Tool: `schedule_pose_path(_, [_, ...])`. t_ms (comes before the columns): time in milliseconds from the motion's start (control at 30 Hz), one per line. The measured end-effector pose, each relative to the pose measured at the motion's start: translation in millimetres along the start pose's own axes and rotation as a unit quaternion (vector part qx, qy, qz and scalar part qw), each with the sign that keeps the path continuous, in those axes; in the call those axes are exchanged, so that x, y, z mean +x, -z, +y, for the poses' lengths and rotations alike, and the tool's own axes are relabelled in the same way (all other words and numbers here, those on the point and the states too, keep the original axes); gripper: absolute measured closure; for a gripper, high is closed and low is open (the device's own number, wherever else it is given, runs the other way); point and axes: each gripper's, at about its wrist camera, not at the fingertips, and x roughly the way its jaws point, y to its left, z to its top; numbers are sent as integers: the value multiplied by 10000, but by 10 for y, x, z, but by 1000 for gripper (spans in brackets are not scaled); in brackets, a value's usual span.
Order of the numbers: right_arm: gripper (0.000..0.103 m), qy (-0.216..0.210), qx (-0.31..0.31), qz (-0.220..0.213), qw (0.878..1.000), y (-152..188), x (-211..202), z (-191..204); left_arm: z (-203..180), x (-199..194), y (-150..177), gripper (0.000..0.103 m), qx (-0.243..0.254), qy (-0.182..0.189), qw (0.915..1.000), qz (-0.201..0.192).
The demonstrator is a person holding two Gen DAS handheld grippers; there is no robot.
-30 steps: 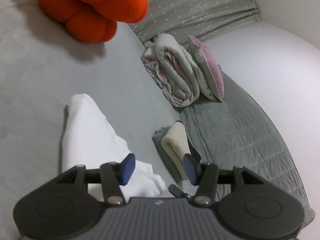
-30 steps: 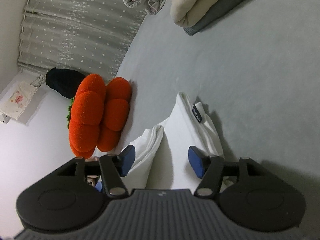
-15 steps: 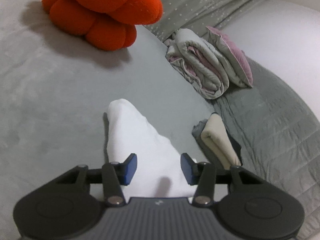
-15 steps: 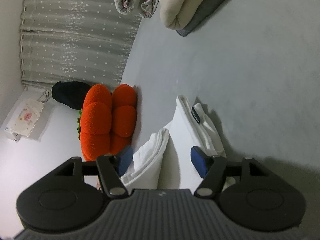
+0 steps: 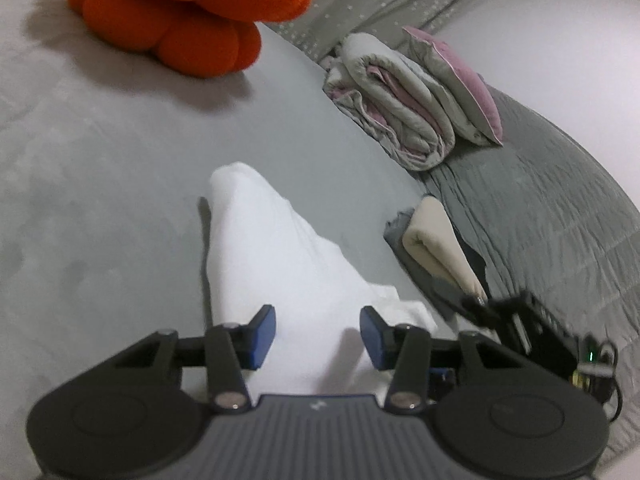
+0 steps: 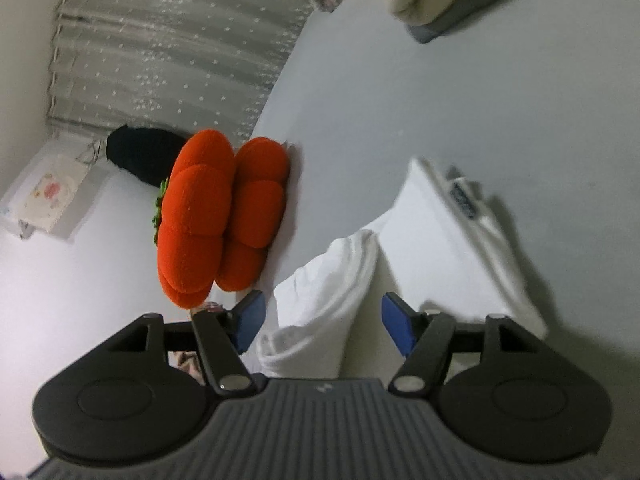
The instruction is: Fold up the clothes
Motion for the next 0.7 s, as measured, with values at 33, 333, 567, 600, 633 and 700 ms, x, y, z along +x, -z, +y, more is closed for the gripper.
schedule_pose_path(33, [35, 47, -115, 17, 9999, 8, 39, 41, -1, 2, 15, 56, 37, 29, 10000, 28])
schedule_pose_path(333, [40, 467, -832, 207, 9952, 188, 397, 176, 10, -62, 145, 56, 382, 256, 9986, 256])
schedule_pose_path(567, [72, 508, -1526, 92, 9869, 296, 403, 294, 103, -259, 42, 56, 168, 450, 9986, 227])
schedule_pose_path(600, [72, 427, -1584, 20, 9864, 295, 364, 314, 101, -290, 28, 56, 156, 463, 9987, 175])
schedule_pose_path(633, [73, 358, -1654, -53, 9856, 291, 320, 335, 91, -315, 14, 56, 154, 465, 9987, 112])
schedule_pose_path(700, [73, 256, -1771, -176, 9837, 279, 238, 370, 89, -361, -18, 56, 135, 479, 9988, -21])
